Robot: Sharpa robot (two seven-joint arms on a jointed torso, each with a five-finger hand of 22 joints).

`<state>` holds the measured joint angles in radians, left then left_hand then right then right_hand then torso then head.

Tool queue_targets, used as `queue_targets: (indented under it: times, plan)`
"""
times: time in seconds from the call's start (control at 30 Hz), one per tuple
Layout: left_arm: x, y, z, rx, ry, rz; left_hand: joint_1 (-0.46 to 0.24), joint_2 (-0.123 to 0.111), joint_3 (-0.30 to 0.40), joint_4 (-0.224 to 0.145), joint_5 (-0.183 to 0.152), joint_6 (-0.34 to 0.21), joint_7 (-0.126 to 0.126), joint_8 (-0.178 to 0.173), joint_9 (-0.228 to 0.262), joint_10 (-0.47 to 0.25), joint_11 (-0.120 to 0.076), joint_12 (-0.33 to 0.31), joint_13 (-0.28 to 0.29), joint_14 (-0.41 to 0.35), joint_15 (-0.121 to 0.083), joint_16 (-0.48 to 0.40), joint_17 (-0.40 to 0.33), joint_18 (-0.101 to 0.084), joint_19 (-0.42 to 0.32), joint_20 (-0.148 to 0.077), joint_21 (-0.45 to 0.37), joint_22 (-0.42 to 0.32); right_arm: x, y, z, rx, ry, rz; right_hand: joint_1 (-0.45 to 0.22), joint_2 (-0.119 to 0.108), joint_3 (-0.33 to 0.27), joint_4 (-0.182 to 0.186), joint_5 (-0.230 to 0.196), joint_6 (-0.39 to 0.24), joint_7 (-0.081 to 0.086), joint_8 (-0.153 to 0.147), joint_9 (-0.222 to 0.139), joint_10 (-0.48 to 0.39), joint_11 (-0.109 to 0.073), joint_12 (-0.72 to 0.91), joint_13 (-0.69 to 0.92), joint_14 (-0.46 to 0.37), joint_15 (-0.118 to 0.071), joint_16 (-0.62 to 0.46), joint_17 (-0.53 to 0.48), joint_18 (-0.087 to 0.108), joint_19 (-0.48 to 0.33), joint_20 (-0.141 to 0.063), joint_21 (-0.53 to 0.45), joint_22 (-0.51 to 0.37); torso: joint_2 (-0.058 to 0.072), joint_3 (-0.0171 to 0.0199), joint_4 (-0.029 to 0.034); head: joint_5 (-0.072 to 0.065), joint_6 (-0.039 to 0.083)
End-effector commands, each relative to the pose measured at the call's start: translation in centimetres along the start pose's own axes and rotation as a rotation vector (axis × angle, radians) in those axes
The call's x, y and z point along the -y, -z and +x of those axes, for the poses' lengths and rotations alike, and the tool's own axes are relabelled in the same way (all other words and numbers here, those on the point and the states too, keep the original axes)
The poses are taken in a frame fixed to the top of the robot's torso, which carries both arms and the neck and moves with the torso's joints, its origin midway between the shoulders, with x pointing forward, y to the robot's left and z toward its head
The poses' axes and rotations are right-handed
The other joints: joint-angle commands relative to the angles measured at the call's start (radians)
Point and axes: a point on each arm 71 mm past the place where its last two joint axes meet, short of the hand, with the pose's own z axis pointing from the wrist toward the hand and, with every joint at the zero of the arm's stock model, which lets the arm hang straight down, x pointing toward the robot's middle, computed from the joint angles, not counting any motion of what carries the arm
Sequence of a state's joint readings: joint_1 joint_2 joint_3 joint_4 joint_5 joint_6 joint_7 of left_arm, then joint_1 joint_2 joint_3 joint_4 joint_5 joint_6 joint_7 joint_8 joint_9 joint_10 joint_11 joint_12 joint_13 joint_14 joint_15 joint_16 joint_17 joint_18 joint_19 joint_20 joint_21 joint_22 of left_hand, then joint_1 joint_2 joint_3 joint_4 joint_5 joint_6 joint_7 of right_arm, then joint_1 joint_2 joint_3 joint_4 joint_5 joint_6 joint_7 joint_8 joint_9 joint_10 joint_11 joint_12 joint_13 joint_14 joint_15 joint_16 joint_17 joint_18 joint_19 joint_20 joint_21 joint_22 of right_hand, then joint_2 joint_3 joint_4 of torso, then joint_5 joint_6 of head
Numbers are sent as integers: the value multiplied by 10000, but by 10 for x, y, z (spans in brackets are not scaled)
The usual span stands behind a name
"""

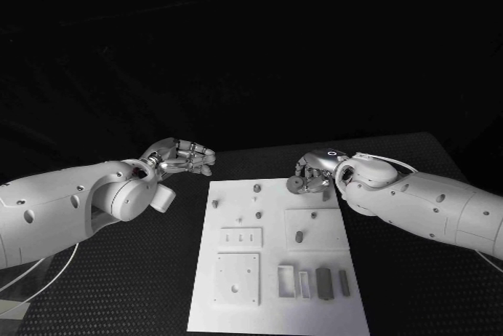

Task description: Assemble the parts on the task board

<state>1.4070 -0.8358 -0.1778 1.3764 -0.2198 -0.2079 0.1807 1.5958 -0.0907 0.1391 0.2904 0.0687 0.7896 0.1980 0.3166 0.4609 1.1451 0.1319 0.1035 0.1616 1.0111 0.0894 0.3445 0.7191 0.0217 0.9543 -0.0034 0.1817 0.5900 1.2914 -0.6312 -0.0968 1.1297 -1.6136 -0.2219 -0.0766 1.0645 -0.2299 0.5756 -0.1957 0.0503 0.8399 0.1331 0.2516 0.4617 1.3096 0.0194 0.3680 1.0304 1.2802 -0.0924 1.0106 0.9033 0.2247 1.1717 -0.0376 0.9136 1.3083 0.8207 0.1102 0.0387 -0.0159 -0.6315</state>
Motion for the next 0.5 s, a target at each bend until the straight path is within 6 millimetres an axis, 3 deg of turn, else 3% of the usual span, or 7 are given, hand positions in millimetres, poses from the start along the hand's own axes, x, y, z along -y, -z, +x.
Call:
queue_targets:
  times: [0.03, 0.2, 0.5]
  plan:
    - [2, 0, 3, -202, 45, 131, -24, -35, 58, -14, -30, 68, 5, -42, -8, 56, -5, -47, 14, 30, 20, -39, 10, -1, 9, -50, -33, -15, -2, -1, 2, -145, 61, -170, -39, 120, -23, 53, 34, 69, -27, 28, 6, 22, -38, 35, 34, -2, -12, 67, 17, 371, -49, -53, 71, 215, 4, 12, 1, 17, -16]
    - [2, 0, 3, -197, 45, 118, -25, -32, 59, -13, -30, 69, 5, -42, -8, 58, -5, -50, 15, 31, 20, -42, 12, -2, 10, -50, -34, -15, -2, -1, 3, -210, 37, -160, -101, 264, -38, 104, 35, 123, -62, 66, 16, 41, -71, 23, 105, 3, -42, 90, 36, 371, -57, -61, 111, 212, 3, 14, 1, 32, -45]
    - [2, 0, 3, -214, 48, 112, -31, -30, 59, -11, -30, 70, 6, -44, -8, 60, -4, -56, 18, 32, 21, -47, 18, -3, 11, -49, -37, -15, -1, -2, 6, -562, 10, -60, -169, 780, -51, 135, 34, 191, -96, 115, 19, 59, -103, -39, 227, -9, -73, 124, 71, 371, -105, -79, 188, 211, 3, 11, -12, 53, -70]
